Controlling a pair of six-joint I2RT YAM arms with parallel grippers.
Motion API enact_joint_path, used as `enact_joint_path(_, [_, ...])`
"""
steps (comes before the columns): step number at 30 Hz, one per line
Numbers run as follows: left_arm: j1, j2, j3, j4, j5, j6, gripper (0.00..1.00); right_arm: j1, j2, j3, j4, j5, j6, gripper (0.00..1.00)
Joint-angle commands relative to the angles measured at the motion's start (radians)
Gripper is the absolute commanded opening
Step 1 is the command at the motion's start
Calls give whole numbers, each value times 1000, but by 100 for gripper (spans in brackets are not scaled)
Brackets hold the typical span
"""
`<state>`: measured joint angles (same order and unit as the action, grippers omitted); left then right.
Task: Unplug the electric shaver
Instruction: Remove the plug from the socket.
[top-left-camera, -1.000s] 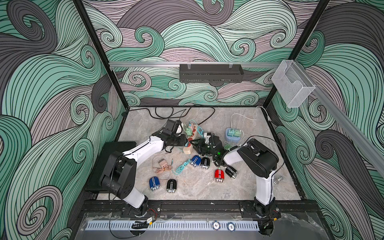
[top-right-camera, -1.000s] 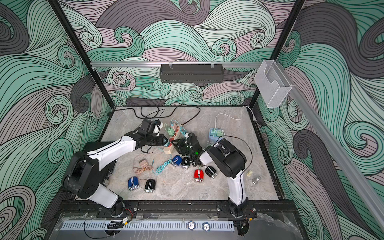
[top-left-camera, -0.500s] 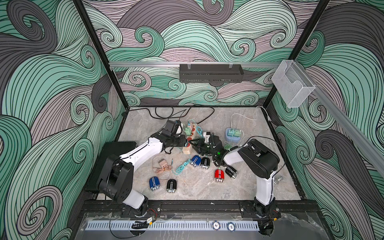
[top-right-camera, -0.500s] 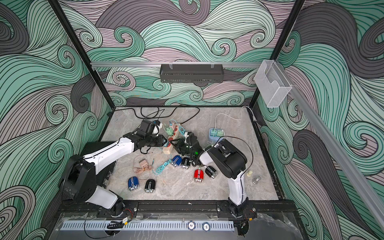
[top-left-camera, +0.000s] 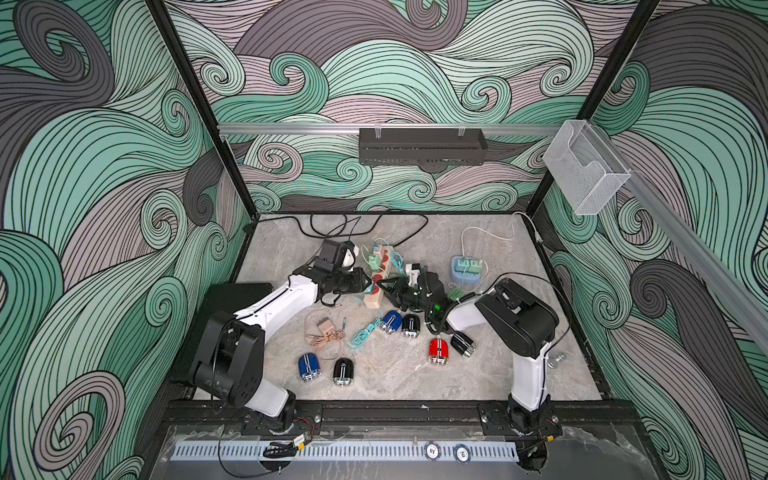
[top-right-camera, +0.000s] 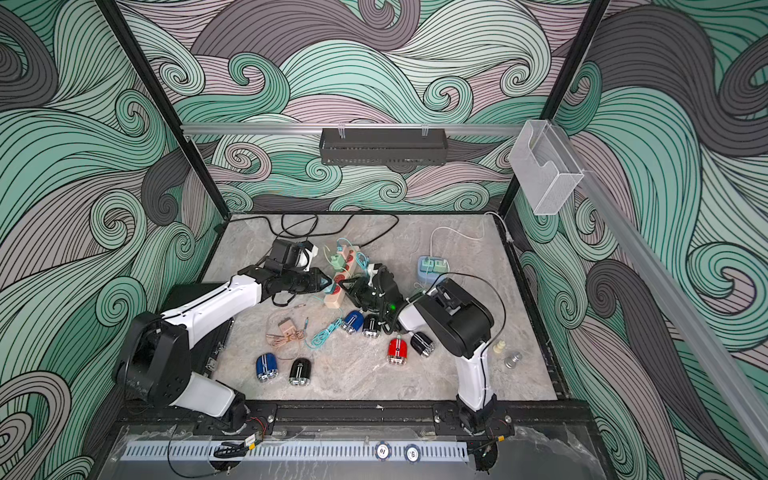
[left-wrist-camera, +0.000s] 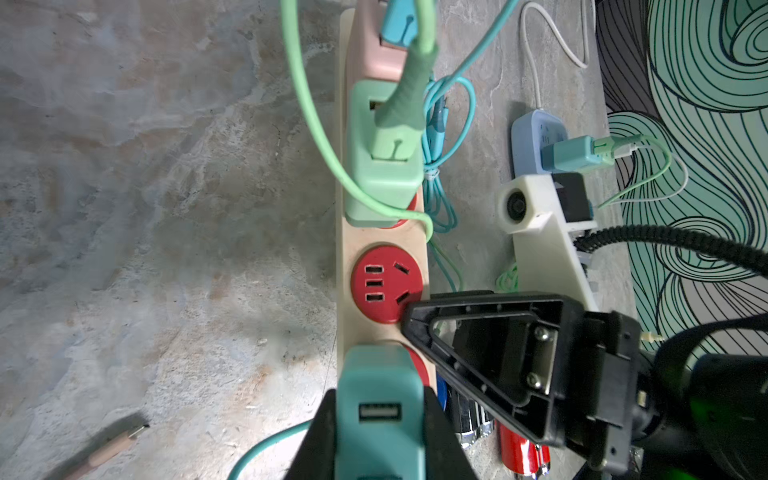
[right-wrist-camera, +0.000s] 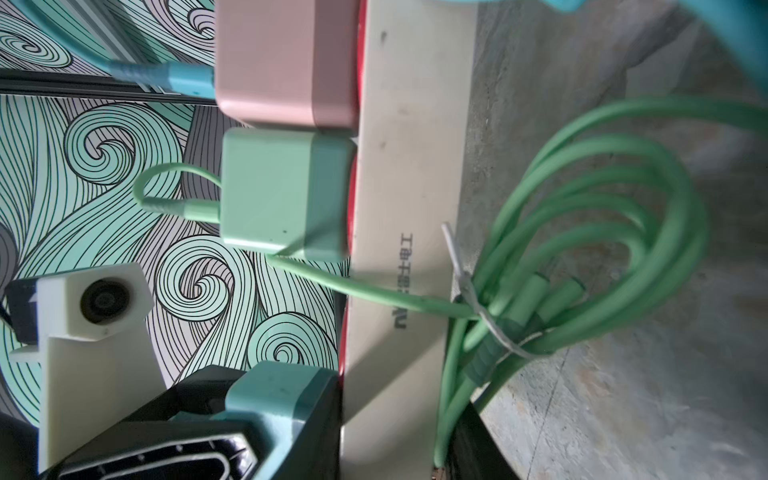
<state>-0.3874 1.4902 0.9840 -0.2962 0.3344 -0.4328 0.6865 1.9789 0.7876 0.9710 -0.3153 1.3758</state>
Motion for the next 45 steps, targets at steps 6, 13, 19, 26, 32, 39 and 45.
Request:
enact_joint_path(6, [-24,-142,-33,-73,-79,78,2,-41,-7,-11,-110,169,-20,21])
enact_joint_path(13, [-4,-147,-32,-79,-47,19,2,-41,4,-13,-67,165,-21,20])
enact_joint_path(19, [14,-131,-15,-45,64,5,1,-29,-25,5,-172,188,-63,20])
enact_joint_path(26, [-30,-114,16,-106,-39,53,1,-22,-54,37,-283,219,-108,19])
enact_joint_path(32, [-64,-86,31,-120,-77,35,1,-9,-85,86,-424,260,-177,17])
enact_joint_path(39, [-62,-76,61,-134,-62,-14,1,1,-118,97,-514,320,-245,16])
enact_joint_path(45, [-32,-74,71,-113,28,-96,1,0,-100,68,-417,304,-233,15])
